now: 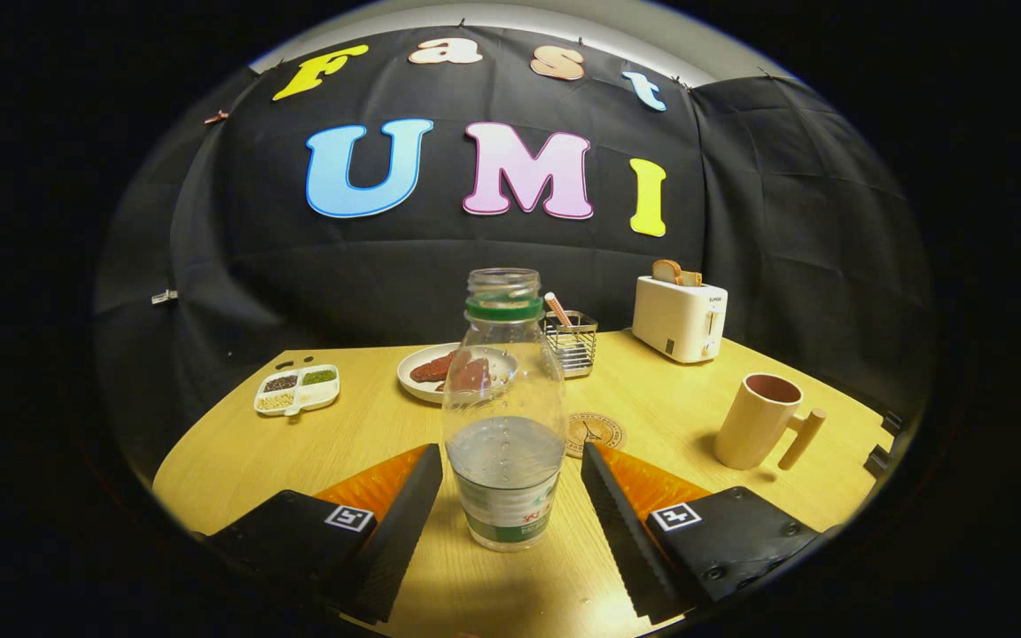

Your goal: Take the bottle from table, then pour the juice into the cup, finally place the bottle on the coaster

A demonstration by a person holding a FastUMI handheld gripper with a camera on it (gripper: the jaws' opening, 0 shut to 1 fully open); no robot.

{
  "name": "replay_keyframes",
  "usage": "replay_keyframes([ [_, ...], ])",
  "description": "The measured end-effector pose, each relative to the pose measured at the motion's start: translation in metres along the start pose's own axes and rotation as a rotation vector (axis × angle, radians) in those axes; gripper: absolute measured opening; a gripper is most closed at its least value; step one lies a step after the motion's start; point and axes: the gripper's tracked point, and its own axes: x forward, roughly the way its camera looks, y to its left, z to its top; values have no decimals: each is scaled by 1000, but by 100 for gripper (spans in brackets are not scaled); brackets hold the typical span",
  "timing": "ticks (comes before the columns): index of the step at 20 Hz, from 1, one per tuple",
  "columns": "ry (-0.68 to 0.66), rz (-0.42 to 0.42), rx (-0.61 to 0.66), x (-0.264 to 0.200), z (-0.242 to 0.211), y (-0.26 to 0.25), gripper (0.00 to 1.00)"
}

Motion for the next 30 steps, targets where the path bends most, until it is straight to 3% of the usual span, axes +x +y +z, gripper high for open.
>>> replay_keyframes([
  [6,24,-25,-43,8,-11,4,95],
  [9,26,-27,-27,11,-10,5,80],
  [14,41,-29,-19,14,-9,6,77],
  [22,68,33,32,-1,1,10,73],
  [30,91,102,281,-15,37,4,73],
])
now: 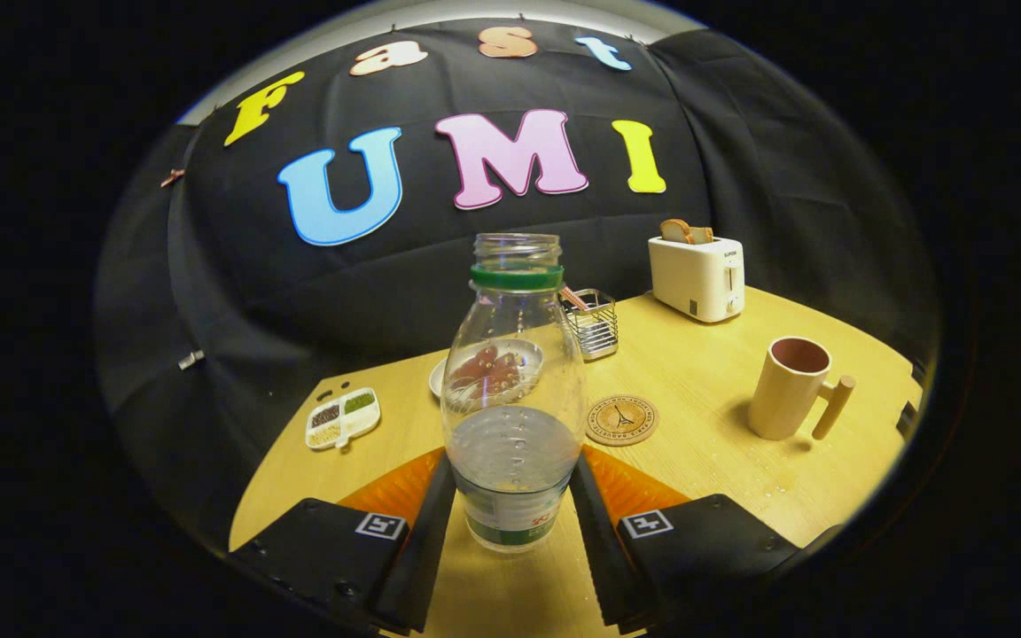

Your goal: Take the bottle from table, then pour the juice into the cup, finally place the bottle on the coaster

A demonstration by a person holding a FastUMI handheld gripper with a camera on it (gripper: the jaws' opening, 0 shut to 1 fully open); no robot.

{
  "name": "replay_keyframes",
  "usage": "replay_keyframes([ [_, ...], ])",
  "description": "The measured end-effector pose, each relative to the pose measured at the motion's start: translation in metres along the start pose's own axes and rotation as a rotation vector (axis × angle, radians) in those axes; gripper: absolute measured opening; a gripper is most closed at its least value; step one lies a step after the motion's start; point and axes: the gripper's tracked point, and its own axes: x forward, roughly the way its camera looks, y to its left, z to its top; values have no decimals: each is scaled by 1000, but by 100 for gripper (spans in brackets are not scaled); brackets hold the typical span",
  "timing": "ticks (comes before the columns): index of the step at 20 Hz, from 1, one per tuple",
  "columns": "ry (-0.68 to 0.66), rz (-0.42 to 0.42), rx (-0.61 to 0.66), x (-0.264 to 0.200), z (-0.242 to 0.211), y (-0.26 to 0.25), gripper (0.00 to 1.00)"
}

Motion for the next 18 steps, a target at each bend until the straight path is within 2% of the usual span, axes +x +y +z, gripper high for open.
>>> replay_keyframes([
  [9,-35,64,312,-6,65,-40,73],
  [18,7,89,594,23,69,-119,73],
])
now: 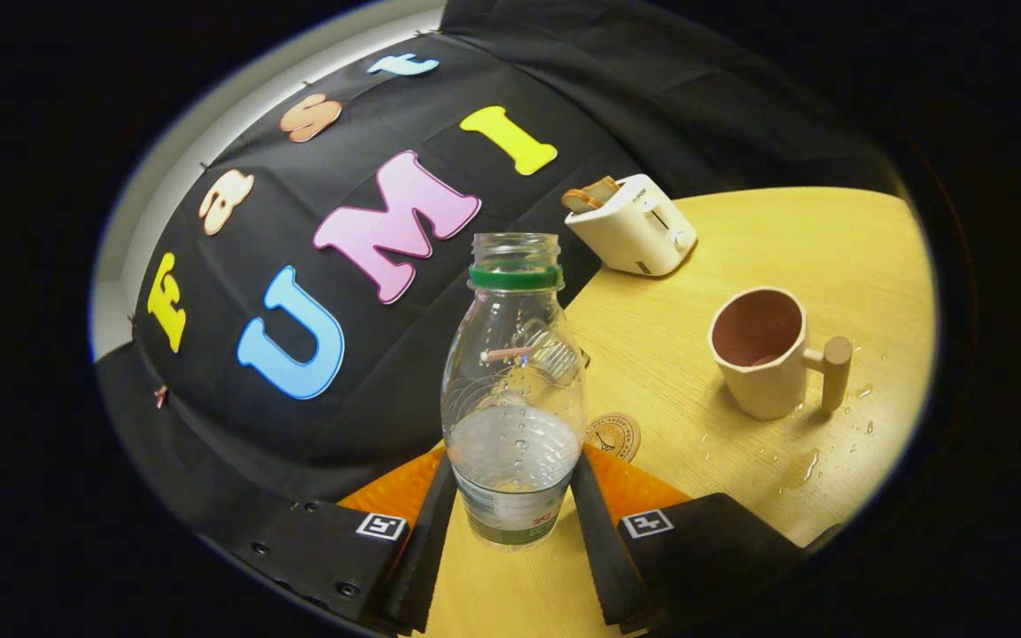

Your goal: Take the bottle from table, then pour the juice into the cup, finally place the bottle on the coaster

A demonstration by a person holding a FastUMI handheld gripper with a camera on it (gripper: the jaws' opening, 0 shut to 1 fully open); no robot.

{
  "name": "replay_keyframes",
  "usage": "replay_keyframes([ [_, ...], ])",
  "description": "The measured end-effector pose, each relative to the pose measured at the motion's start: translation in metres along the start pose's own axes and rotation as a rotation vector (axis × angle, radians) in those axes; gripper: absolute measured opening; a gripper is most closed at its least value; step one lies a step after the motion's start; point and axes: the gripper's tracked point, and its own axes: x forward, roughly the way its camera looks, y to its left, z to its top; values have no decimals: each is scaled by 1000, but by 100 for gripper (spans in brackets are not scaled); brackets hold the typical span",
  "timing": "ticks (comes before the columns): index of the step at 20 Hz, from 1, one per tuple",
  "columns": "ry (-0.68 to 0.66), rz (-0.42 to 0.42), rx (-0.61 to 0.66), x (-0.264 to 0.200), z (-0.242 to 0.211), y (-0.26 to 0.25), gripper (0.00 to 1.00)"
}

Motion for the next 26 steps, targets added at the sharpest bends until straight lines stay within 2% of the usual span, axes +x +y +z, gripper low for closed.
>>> replay_keyframes([
  [4,26,-26,153,15,5,-27,73],
  [10,89,-89,265,34,0,-54,72],
  [14,88,-82,420,38,11,-57,72],
  [18,107,-108,538,43,9,-63,72],
  [22,121,-133,619,46,9,-68,72],
  [26,134,-122,710,52,11,-60,72],
])
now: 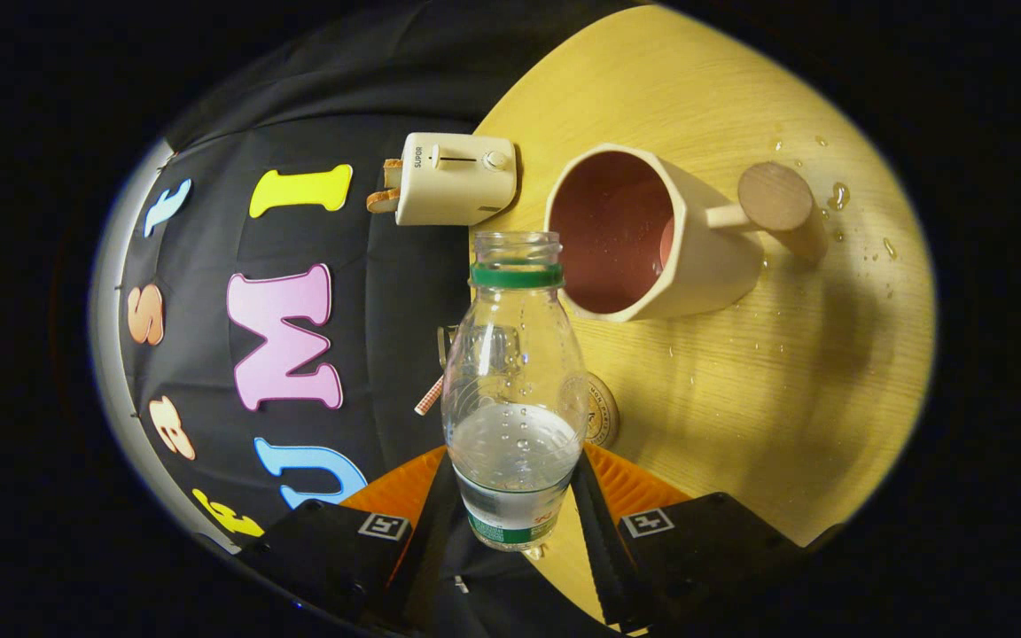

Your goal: Take the bottle from table, then pour the juice into the cup, finally place the bottle on the coaster

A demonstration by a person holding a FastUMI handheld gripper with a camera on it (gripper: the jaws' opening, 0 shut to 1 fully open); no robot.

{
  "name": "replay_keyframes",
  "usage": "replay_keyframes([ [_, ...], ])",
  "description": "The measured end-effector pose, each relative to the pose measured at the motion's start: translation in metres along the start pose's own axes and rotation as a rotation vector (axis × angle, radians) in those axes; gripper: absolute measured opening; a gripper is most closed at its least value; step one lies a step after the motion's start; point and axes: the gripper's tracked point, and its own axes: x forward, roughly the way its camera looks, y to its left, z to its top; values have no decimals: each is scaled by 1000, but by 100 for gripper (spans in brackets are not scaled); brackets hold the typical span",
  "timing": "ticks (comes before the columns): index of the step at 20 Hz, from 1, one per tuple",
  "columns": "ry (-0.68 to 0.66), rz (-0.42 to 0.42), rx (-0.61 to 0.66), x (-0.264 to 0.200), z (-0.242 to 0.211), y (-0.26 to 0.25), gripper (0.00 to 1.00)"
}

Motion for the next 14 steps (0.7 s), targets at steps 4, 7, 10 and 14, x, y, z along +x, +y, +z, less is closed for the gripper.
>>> replay_keyframes([
  [4,3,-1,89,-1,1,0,72],
  [7,-4,-18,121,-1,5,-3,72],
  [10,3,-24,164,0,3,-3,72],
  [14,8,-27,206,-1,1,-1,72],
])
